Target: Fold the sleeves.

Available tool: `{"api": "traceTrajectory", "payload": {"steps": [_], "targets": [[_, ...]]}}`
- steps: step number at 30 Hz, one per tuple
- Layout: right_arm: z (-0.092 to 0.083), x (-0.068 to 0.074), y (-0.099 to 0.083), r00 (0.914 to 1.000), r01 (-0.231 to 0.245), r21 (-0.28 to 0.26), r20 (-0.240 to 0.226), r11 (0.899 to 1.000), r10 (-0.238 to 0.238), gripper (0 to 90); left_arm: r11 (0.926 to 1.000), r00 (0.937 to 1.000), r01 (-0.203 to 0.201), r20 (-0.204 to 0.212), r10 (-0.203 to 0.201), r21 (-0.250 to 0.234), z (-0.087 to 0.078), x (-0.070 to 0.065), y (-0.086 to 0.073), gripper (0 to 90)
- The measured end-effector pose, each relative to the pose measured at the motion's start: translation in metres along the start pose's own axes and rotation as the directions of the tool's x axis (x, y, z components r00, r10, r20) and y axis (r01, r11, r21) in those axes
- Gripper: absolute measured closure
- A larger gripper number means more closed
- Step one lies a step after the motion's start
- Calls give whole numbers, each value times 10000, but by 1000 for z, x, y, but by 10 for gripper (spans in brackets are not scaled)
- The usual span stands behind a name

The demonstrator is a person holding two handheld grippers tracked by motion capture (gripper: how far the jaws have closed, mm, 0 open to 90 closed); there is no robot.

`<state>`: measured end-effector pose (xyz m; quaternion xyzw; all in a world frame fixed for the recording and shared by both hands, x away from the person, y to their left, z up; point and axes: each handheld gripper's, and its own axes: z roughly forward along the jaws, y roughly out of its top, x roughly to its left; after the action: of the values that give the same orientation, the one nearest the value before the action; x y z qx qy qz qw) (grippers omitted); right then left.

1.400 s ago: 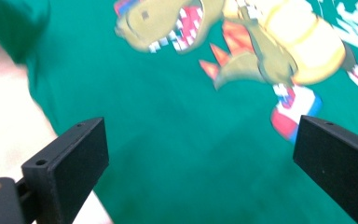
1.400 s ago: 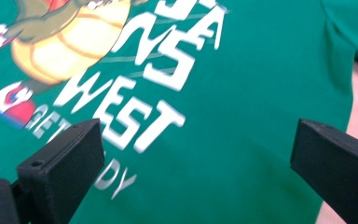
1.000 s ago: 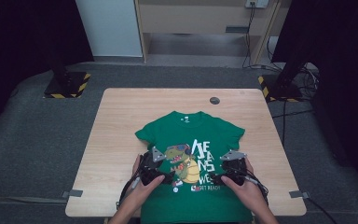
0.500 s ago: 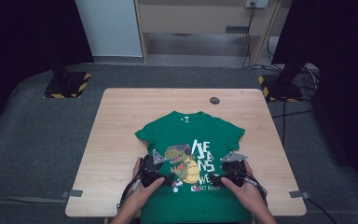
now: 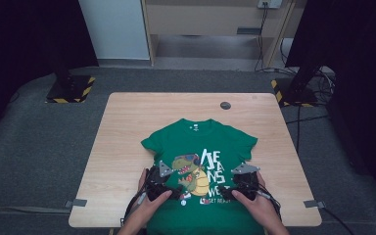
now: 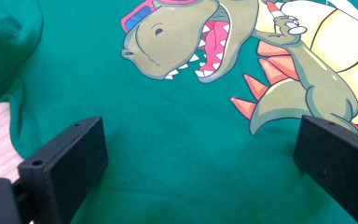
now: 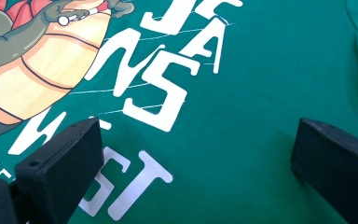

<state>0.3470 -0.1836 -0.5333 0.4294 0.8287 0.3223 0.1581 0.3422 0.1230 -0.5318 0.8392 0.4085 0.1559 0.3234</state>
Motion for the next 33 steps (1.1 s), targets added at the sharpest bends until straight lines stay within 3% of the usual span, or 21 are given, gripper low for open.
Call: {"api": "traceTrajectory", "payload": {"steps": [18, 29, 33], "targets": [[-11, 14, -12, 10000, 45, 15, -49, 10000, -45, 23, 9998, 9999, -59, 131, 56, 202, -13, -12, -11, 7], [-3, 6, 5, 10000, -5, 30, -40, 10000, 6, 35, 9996, 9997, 227, -122, -229, -162, -1, -4, 12, 27], [2, 5, 5, 10000, 29, 145, -36, 9999, -28, 29, 9996, 9995, 284, -146, -284, -40, 5, -3, 13, 29]]}}
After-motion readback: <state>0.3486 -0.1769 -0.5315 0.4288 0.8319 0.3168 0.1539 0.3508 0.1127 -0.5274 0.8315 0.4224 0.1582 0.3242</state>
